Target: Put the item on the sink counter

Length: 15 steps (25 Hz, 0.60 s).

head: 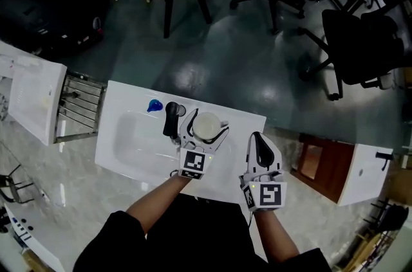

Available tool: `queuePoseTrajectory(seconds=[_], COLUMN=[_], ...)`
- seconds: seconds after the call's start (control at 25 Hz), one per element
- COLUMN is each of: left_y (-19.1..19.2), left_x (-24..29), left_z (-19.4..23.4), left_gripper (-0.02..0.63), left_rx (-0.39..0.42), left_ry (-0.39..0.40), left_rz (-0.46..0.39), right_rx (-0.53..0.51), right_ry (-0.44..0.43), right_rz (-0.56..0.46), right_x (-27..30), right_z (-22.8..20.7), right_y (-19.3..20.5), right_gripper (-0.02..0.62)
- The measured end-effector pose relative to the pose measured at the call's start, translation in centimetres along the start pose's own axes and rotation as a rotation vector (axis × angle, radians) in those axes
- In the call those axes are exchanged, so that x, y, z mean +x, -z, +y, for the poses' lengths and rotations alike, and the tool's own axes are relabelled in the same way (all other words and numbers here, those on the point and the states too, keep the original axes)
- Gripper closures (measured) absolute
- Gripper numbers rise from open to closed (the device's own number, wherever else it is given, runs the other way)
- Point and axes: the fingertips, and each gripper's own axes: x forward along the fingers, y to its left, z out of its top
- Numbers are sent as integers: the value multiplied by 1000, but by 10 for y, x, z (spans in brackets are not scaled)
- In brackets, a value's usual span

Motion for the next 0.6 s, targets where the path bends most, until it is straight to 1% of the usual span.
queuePoseTrajectory(seconds=[0.12, 0.2, 0.4, 0.6], left_y=[14, 23, 56, 69], left_x=[18, 24, 31, 43], left_z=[0, 3, 7, 15], left_gripper=[153, 153, 153, 153], left_rx=[-2, 1, 20, -6], left_ry=[-7, -3, 21, 3], left_rz=[-2, -4, 28, 61], right_rx=[-48, -50, -36, -28], right_ry=[-3, 4, 0, -4], right_rz=[-19, -23, 18, 92], right_x=[5, 10, 23, 24], right_z=[-1, -3, -3, -14], right_y=[-2, 2, 22, 41], right_gripper=[563, 563, 563, 563])
